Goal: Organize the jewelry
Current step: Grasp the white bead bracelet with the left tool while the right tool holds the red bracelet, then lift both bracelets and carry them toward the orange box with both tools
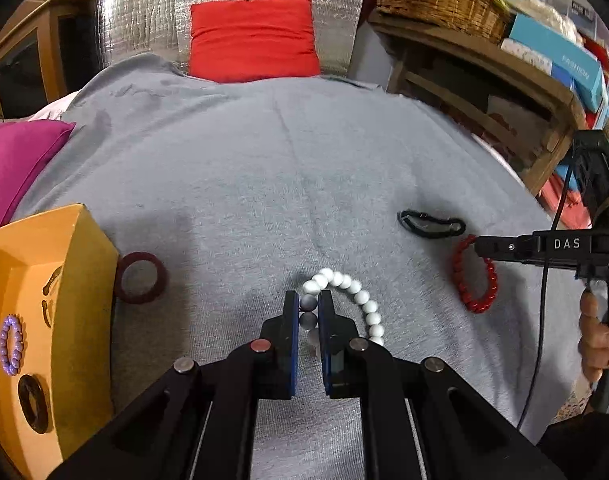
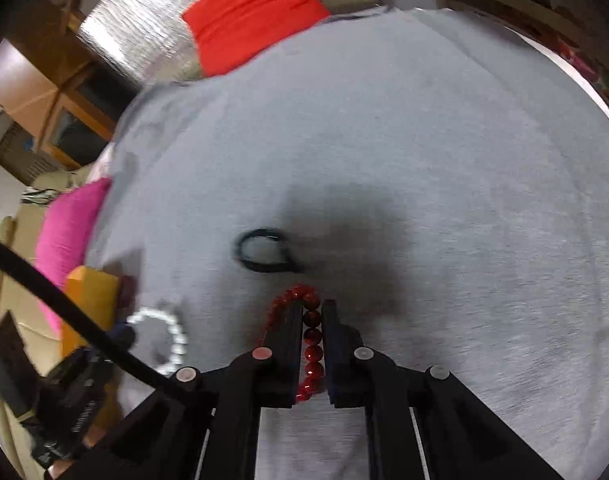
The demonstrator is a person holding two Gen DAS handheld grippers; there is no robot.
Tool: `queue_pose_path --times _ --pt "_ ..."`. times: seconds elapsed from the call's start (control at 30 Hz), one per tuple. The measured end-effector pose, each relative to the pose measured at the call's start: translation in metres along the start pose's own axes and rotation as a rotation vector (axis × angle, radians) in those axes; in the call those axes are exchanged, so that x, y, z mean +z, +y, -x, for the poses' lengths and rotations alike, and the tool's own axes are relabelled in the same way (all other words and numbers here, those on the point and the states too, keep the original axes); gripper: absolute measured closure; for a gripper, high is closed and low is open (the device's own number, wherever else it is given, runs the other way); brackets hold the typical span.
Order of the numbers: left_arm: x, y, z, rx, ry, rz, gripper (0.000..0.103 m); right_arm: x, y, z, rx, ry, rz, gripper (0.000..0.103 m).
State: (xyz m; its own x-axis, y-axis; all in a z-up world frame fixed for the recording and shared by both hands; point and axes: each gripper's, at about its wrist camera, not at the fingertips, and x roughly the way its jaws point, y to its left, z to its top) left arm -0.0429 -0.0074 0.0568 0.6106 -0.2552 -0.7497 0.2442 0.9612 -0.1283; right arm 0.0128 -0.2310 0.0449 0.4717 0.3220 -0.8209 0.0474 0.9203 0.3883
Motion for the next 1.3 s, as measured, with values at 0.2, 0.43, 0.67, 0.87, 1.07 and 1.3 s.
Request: queue_pose_path --times 0.2,0.43,0.67,0.87,1.07,1.3 --pt "-0.004 0.005 -0.003 -0.037 0.021 0.004 0.094 0.000 0.010 -0.003 0.024 -0.006 0.007 0.092" --pt "-0.011 0.012 -0.031 -0.034 0.122 0.034 0.092 -0.004 0.006 -0.021 -0.031 0.058 0.010 0.092" --pt "-0.011 0.002 -0.035 0.012 0.111 -0.032 0.087 -0.006 0.013 -0.028 -0.054 0.061 0.042 0.092" --pt "-0.011 -0.007 -0.034 0.039 0.096 -0.064 0.093 -0.006 0.013 -0.028 -0.048 0.059 0.051 0.093" --pt "0.000 -0.006 -0.018 0.039 0.040 -0.023 0.094 -0.006 0.016 -0.017 -0.001 0.026 0.060 0.092" --pt "0.010 -0.005 0.019 0.015 -0.066 0.037 0.094 -0.006 0.026 0.003 0.113 -0.048 0.052 0.092"
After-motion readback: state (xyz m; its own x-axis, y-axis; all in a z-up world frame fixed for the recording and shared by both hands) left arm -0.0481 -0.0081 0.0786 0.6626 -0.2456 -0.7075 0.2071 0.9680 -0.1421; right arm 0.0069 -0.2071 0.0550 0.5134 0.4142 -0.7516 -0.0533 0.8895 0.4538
